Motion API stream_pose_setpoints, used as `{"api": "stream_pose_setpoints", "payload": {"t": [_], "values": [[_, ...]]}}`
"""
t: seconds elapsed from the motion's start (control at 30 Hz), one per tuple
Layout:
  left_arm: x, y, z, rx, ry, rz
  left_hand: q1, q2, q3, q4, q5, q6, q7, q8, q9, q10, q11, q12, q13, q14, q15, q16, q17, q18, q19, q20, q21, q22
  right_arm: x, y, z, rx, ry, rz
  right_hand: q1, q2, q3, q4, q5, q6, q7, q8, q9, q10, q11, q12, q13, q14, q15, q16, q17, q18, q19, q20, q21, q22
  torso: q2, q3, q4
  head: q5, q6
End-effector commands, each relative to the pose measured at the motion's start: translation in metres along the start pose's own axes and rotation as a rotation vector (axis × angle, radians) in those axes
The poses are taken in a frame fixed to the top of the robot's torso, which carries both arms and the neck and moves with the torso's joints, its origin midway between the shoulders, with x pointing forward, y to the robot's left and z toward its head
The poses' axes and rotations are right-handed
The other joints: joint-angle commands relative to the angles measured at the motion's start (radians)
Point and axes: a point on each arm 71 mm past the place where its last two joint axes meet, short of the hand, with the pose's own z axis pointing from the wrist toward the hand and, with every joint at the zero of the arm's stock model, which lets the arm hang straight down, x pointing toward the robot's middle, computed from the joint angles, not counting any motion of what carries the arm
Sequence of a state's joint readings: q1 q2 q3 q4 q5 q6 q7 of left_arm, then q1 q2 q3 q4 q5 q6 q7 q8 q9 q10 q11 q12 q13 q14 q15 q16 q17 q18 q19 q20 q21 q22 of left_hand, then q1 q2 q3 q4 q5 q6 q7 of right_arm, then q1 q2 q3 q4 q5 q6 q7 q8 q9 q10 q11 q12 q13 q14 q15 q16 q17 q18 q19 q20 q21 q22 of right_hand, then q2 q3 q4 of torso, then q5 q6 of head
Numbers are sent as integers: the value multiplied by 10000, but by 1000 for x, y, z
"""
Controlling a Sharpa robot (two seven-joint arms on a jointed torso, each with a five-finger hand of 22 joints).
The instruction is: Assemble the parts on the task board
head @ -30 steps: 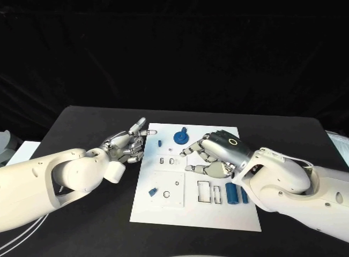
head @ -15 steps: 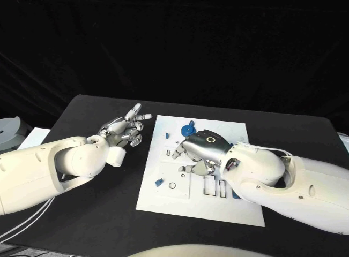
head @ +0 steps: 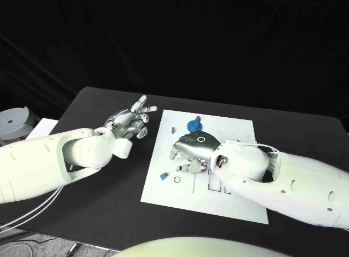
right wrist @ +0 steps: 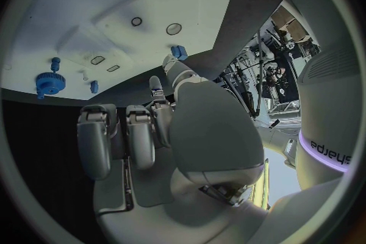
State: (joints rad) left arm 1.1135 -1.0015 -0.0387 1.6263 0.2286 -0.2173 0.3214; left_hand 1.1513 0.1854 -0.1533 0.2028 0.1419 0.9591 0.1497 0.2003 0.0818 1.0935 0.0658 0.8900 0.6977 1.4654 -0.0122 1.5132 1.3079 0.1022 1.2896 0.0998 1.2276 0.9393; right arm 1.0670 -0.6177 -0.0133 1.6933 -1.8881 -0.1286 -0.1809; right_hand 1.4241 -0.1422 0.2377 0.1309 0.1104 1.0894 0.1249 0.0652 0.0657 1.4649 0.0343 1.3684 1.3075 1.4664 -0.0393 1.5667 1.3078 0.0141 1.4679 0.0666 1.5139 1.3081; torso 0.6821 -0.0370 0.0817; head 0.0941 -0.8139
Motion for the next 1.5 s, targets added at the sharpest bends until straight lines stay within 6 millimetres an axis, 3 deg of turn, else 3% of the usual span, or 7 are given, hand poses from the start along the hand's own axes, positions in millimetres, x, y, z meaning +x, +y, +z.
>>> {"api": "stream_pose_setpoints", "payload": {"t": [0.03,0.23,0.37,0.83,1.5], "values": [[3,-2,1,183,32,-62,80,17,-8,-77,50,-68,-13,57,-5,-51,0,-54,-17,683,63,-54,1743,207,-91,13,-45,-9,3,3,2,-120,263,-183,60,16,67,13,-37,-46,7,-22,15,396,46,68,1837,1030,69,2,2573,124,454,68,-52,1576,6,16,-27,51,-31],[4,-1,1,172,66,-70,87,18,-8,-82,51,-67,-13,64,-4,-60,1,-62,-28,680,65,-57,1738,209,-99,14,-60,-28,6,8,5,-304,353,-64,62,18,71,11,-36,-46,7,-22,15,393,46,58,1833,1030,69,3,2574,125,452,68,-55,1572,4,15,-16,91,-88],[5,-1,2,161,82,-73,90,19,-8,-84,51,-67,-13,67,-3,-66,2,-66,-33,677,65,-61,1732,212,-105,15,-69,-42,8,12,6,-410,407,27,62,19,73,9,-36,-48,9,-23,15,390,47,51,1830,1029,69,0,2571,126,449,68,-58,1566,12,26,-6,158,-91],[7,0,3,143,119,-78,98,21,-7,-91,52,-68,-12,74,-1,-76,2,-75,-44,677,66,-61,1733,212,-106,16,-76,-46,16,16,13,-508,557,153,61,17,74,8,-38,-54,11,-26,14,387,48,44,1827,1028,69,-1,2568,127,447,68,-60,1563,-5,11,-11,290,-68],[9,0,4,129,148,-77,113,26,-3,-102,54,-70,-12,83,1,-86,2,-85,-59,675,67,-63,1729,212,-106,17,-84,-52,22,21,17,-669,761,274,41,52,94,18,-37,-58,20,-25,15,387,56,54,1831,1030,74,2,2574,127,448,70,-61,1564,-15,7,74,295,-65]]}}
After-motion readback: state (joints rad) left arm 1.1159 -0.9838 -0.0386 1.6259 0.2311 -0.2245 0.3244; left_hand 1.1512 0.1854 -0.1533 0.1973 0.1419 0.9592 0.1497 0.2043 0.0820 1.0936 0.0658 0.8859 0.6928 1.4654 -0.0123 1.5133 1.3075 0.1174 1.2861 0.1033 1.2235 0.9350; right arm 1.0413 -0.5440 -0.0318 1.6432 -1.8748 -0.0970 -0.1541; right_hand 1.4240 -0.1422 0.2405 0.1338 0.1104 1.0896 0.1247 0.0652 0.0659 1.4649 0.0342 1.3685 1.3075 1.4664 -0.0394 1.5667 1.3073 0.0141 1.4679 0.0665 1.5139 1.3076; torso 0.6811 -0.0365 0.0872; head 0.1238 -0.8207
